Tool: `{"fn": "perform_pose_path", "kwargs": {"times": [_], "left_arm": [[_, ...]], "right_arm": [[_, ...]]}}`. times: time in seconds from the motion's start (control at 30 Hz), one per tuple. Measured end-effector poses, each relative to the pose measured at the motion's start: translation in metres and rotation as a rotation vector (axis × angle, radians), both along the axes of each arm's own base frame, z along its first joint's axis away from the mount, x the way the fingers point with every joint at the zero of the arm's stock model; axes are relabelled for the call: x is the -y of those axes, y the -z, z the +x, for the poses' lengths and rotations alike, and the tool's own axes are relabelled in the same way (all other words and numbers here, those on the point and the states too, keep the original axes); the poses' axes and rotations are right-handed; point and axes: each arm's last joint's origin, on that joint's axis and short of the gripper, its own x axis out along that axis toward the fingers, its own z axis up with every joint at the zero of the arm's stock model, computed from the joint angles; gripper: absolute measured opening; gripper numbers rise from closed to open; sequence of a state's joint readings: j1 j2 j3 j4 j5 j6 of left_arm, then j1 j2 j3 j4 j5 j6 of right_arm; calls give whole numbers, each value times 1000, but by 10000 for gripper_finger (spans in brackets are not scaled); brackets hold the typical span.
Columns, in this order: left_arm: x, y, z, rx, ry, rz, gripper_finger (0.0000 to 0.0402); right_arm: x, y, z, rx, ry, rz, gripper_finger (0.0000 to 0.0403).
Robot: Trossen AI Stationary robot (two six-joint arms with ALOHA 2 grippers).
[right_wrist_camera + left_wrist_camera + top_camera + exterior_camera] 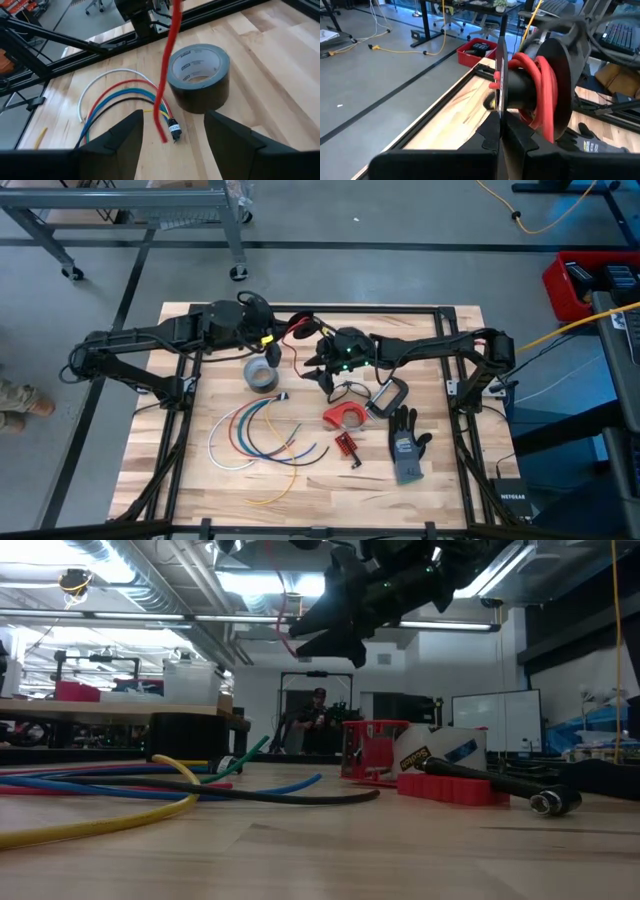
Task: Coil cords
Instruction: Coil the red wire onto the spool
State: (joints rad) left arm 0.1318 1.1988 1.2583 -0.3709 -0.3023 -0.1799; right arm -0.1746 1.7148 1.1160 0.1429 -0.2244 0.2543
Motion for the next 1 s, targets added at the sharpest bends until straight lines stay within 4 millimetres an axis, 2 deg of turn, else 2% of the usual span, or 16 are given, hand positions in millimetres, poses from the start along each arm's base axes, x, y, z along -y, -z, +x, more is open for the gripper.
{"fn": "perform_pose_path", "kwargs": {"times": [0.33,0.57,0.77,0.87,1.0], "left_arm": [[0,-2,-5,-2,-9,9,0],[-1,-11,-17,1,-49,90,0],[-1,-29,-54,48,-70,122,0],[1,-33,-80,44,-88,103,0],[7,-31,-111,27,-99,59,0]], "right_arm": [[39,-39,-40,-10,127,4,214],[52,-46,-70,-146,191,43,214],[46,-57,-94,-227,153,53,214],[37,-73,-110,-197,84,19,214],[25,-104,-139,-101,85,-18,214]]}}
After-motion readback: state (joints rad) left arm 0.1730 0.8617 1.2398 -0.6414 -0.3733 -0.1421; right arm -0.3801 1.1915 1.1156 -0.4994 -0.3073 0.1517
